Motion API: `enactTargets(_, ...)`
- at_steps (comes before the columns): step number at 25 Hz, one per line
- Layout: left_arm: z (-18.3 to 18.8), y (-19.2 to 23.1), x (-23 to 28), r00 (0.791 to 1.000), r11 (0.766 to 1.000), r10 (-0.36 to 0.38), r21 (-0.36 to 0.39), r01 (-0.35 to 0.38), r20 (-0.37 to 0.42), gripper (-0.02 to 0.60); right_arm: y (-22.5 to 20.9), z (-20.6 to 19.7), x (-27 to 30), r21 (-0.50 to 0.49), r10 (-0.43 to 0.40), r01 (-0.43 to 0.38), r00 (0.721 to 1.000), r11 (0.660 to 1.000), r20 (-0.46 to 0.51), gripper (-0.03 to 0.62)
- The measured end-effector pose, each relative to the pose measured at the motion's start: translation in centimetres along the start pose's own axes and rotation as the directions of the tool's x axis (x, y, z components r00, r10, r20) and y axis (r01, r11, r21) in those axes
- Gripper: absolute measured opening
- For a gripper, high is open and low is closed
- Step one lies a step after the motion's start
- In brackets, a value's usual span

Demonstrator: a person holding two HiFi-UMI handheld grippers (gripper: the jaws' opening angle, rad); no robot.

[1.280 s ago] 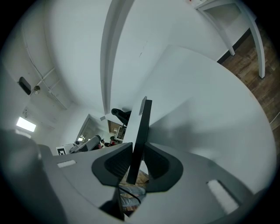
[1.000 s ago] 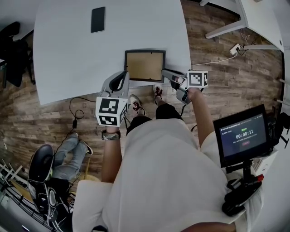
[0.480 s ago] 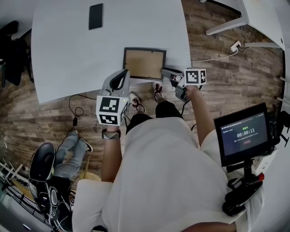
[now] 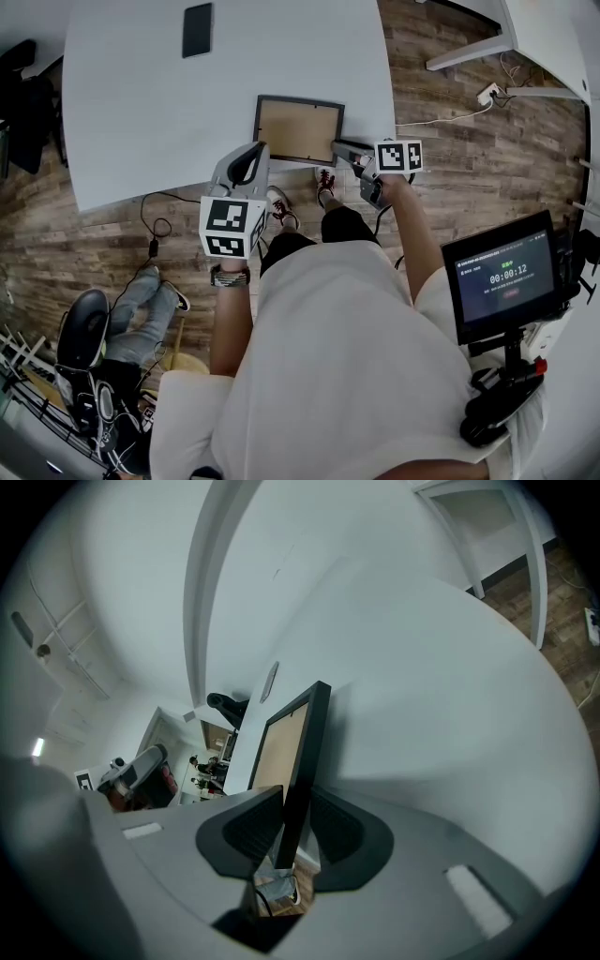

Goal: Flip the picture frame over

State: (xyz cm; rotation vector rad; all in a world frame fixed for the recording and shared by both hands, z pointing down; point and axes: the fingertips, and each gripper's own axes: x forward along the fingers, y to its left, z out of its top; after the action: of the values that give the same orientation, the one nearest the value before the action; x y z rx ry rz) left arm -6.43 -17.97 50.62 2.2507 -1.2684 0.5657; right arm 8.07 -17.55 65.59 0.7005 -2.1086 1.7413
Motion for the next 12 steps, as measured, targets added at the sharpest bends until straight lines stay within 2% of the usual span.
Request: enactTargets(12, -0.41, -0.19, 0.06, 1.000, 1.000, 0.006, 0.003, -0.006, -0.008, 0.005, -1.03, 0.00, -0.05, -0.066, -0.136, 0.133, 0.989, 0.989, -0.053, 0.103)
